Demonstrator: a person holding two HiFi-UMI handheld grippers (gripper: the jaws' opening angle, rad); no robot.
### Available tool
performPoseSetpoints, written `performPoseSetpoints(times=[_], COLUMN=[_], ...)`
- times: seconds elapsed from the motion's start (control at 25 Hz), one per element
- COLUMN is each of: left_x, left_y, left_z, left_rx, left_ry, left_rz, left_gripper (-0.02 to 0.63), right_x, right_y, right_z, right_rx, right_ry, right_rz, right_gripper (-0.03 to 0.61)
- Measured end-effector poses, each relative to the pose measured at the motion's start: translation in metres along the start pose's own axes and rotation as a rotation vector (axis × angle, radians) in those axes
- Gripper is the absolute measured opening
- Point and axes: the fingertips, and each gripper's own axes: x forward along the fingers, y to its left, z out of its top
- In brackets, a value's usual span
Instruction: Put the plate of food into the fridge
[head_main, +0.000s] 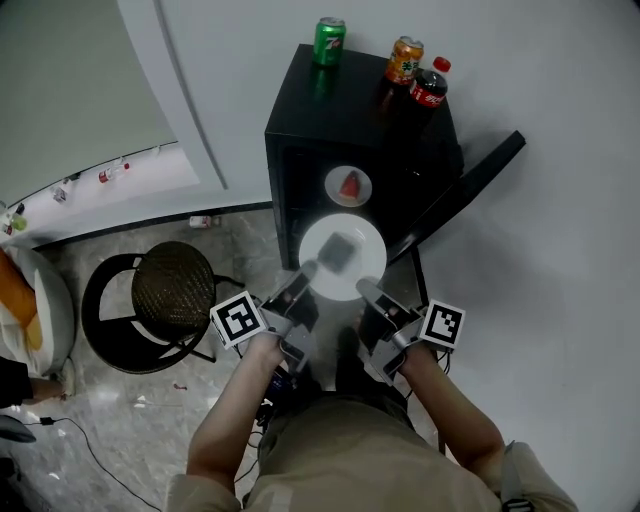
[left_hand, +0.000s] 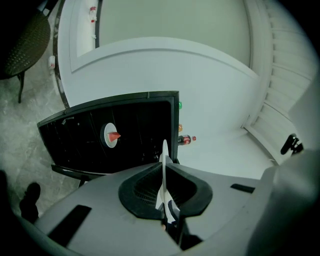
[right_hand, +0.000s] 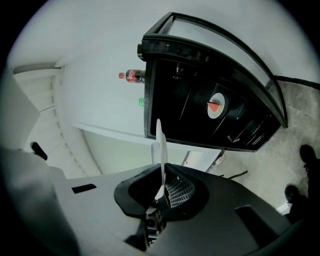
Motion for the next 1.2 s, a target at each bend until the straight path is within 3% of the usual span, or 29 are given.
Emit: performPoseSetpoints(times=[0.52,0.88,1.2], left_x=[0.055,0.083,0.110], left_y=[0.030,0.058,0.075], left_z=[0.016,0.046,0.063], left_rx=[0.017,0.025,0.030], left_ry=[-0.081,-0.201,-0.250], left_rz=[0.045,0.075,0.083], left_gripper=[0.017,0.017,0.018], right_x=[-0.015,-0.043,-0.045], right_y=[-0.027,-0.056,-0.044], right_z=[0.069,0.058,0.038], right_rx=[-0.044,-0.041,-0.097], right_ry=[-0.001,0.038,0.099], right_rz=[-0.014,-0.092,-0.040], right_gripper=[0.058,0.058,0.058])
